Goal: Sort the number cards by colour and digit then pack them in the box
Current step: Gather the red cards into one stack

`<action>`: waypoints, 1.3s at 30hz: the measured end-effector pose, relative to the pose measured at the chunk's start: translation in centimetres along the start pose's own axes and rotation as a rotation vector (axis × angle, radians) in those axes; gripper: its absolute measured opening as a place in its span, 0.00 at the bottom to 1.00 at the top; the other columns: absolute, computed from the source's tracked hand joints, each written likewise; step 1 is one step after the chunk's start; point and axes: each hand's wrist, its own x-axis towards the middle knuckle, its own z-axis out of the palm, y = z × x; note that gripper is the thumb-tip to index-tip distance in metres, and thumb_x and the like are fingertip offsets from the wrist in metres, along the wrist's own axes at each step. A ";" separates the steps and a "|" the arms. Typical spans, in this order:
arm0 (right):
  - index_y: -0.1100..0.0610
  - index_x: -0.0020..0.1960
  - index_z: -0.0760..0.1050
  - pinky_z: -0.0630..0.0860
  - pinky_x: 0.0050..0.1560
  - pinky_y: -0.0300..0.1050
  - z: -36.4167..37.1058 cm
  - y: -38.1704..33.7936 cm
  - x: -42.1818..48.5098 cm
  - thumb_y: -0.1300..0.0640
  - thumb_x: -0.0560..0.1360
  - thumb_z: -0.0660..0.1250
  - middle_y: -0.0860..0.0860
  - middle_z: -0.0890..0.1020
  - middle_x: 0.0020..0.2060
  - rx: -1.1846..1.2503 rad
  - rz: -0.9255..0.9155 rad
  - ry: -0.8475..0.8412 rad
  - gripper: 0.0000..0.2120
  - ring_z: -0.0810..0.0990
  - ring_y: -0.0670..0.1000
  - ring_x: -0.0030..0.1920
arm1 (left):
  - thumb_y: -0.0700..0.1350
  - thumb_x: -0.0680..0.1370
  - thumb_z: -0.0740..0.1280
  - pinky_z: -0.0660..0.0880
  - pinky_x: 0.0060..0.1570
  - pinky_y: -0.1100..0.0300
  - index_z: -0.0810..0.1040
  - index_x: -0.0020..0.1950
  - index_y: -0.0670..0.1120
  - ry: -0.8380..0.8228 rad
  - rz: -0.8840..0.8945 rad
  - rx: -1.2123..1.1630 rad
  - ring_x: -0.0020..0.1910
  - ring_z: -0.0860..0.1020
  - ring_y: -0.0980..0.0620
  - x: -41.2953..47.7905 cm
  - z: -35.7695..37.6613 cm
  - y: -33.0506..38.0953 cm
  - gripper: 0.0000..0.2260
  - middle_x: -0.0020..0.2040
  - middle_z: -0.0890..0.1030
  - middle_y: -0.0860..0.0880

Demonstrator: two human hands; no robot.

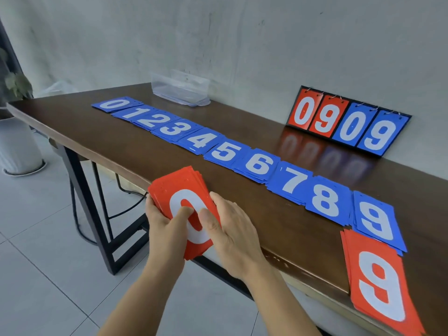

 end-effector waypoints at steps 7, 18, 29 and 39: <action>0.44 0.78 0.51 0.45 0.76 0.42 -3.8 2.5 -5.5 0.27 0.73 0.41 0.39 0.52 0.77 -0.002 0.089 0.173 0.38 0.45 0.33 0.73 | 0.41 0.74 0.68 0.76 0.52 0.37 0.68 0.68 0.60 -0.061 0.033 -0.036 0.54 0.80 0.42 -1.3 1.4 0.5 0.26 0.55 0.80 0.50; 0.42 0.68 0.65 0.47 0.76 0.53 -8.9 10.9 -15.5 0.24 0.66 0.25 0.45 0.64 0.71 -0.411 0.468 0.482 0.46 0.55 0.52 0.75 | 0.43 0.68 0.70 0.79 0.44 0.46 0.69 0.68 0.58 -0.143 0.028 -0.109 0.56 0.80 0.43 -3.2 3.1 -1.1 0.29 0.60 0.79 0.49; 0.40 0.76 0.55 0.35 0.74 0.42 -5.8 7.8 -13.2 0.29 0.67 0.21 0.42 0.51 0.78 -0.426 0.211 0.223 0.45 0.42 0.43 0.76 | 0.39 0.73 0.68 0.79 0.47 0.46 0.69 0.68 0.59 -0.116 0.059 -0.128 0.53 0.80 0.45 -4.7 2.0 -1.6 0.26 0.56 0.80 0.50; 0.39 0.75 0.58 0.42 0.77 0.46 -3.9 5.2 -5.3 0.29 0.72 0.27 0.42 0.55 0.77 -0.267 0.044 0.026 0.40 0.46 0.41 0.77 | 0.39 0.75 0.67 0.78 0.52 0.41 0.63 0.71 0.61 -0.045 0.081 -0.084 0.54 0.79 0.46 -5.3 1.2 -1.4 0.29 0.55 0.79 0.53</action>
